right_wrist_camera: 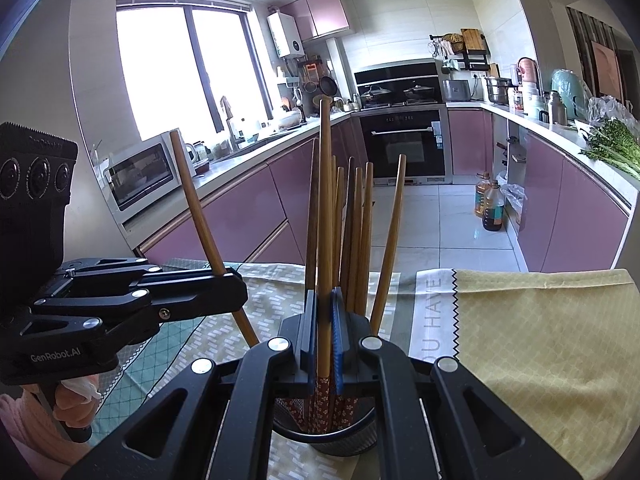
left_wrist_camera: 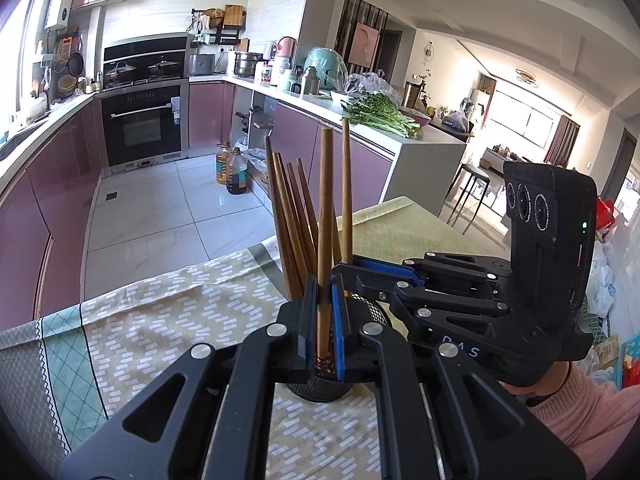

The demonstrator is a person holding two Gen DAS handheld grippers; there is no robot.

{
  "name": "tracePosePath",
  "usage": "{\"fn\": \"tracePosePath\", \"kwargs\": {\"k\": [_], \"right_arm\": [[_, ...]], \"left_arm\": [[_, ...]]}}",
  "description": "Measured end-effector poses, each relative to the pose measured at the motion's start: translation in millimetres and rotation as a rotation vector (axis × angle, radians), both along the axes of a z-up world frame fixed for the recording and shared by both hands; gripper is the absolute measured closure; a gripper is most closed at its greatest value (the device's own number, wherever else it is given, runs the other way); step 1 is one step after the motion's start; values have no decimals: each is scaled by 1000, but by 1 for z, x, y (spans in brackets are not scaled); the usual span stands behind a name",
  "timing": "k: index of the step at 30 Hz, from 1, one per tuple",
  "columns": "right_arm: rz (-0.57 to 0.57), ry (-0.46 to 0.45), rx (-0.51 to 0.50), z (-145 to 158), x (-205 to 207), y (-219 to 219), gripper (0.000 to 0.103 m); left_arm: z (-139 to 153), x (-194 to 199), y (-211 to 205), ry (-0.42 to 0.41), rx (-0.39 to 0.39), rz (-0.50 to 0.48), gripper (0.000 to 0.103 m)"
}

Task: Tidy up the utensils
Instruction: 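Lower the chopsticks into the mesh cup with both tools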

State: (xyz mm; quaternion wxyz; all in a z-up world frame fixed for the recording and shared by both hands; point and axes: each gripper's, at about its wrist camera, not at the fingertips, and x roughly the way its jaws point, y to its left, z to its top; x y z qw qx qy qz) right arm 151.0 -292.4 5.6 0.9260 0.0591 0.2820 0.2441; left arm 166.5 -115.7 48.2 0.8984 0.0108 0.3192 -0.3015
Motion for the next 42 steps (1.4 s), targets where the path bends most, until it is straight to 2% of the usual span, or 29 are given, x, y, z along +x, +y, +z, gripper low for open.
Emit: {"fn": "tracePosePath", "kwargs": {"k": [25, 42], "right_arm": [[-7, 52, 9, -12, 15, -2, 97], [-18, 51, 15, -11, 13, -2, 95]], "left_arm": [[-14, 27, -11, 39, 17, 37, 95], [-28, 38, -9, 73, 12, 56, 93]]}}
